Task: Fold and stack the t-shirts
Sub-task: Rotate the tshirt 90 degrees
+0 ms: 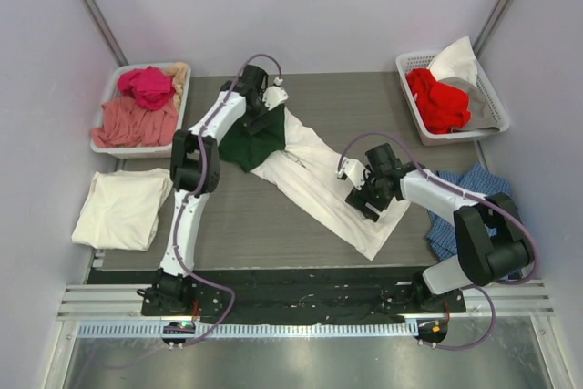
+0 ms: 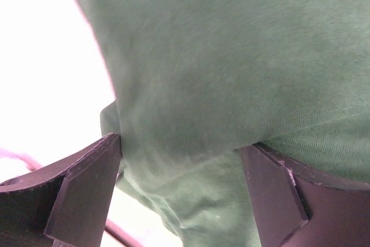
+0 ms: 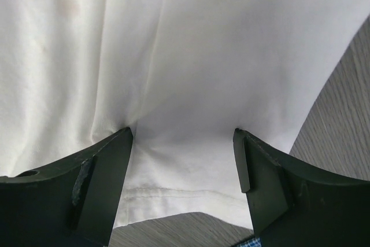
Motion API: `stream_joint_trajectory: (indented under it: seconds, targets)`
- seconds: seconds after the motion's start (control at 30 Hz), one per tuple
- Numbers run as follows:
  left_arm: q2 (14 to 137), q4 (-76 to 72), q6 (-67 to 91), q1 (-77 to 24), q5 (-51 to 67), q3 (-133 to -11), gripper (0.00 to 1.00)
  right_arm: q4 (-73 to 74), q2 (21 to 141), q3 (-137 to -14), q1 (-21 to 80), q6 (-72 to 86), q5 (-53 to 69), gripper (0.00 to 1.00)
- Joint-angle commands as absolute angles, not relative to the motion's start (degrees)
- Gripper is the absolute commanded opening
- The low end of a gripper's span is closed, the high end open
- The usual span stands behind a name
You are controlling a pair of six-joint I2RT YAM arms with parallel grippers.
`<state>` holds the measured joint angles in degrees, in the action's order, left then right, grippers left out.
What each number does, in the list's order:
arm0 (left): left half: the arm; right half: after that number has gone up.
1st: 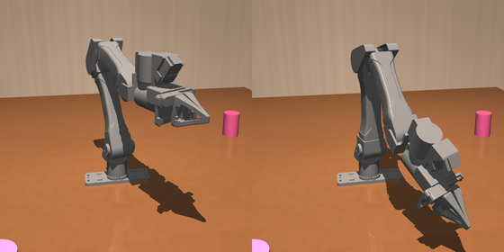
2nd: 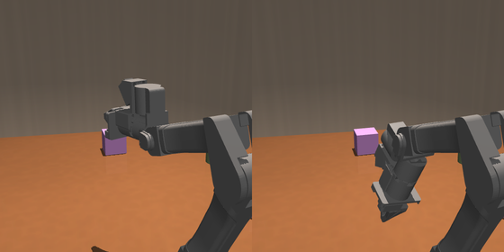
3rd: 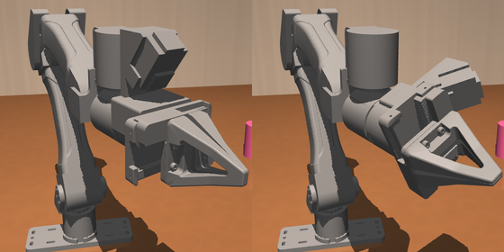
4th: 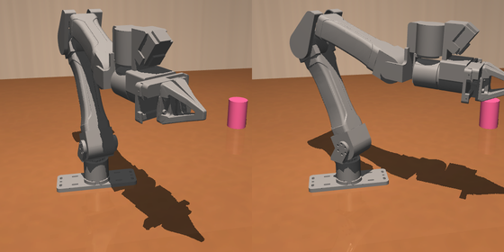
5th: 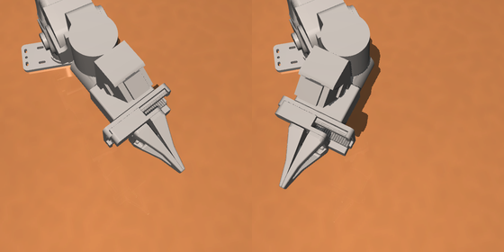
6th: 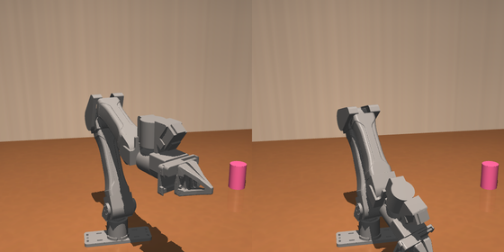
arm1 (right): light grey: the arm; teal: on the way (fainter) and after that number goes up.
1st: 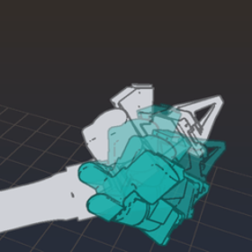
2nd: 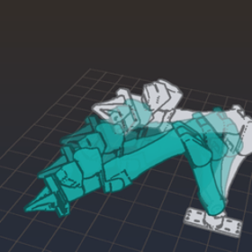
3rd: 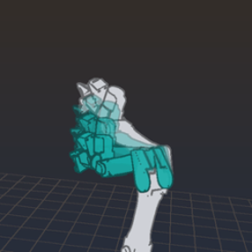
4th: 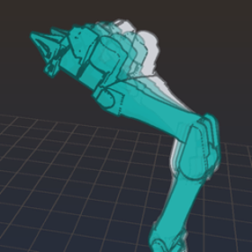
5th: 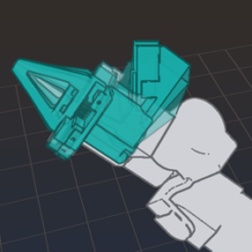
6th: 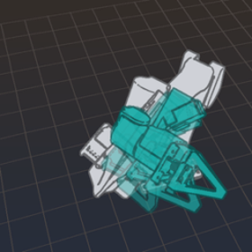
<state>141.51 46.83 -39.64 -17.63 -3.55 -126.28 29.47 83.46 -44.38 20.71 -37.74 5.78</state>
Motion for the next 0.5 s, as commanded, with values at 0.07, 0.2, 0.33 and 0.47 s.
stream_joint_trajectory:
  seconds: [0.07, 0.2, 0.33, 0.47]
  targets:
    - [150.4, 35.0, -44.4, -19.4, -9.7, -131.8, 0.88, 30.1, 86.9, -45.5, 25.4, -36.4, 6.9, 0.80]
    - [150.3, 25.5, -46.3, -21.4, -10.2, -128.4, 0.88, 28.5, 88.5, -46.0, 28.8, -35.1, 6.9, 0.80]
    - [150.4, 21.8, -46.9, -23.0, -9.1, -128.2, 0.88, 27.8, 88.9, -45.9, 33.0, -33.8, 7.1, 0.80]
    - [149.7, 18.7, -47.6, -24.6, -7.1, -126.7, 0.88, 27.4, 89.2, -45.8, 36.0, -33.2, 7.4, 0.80]
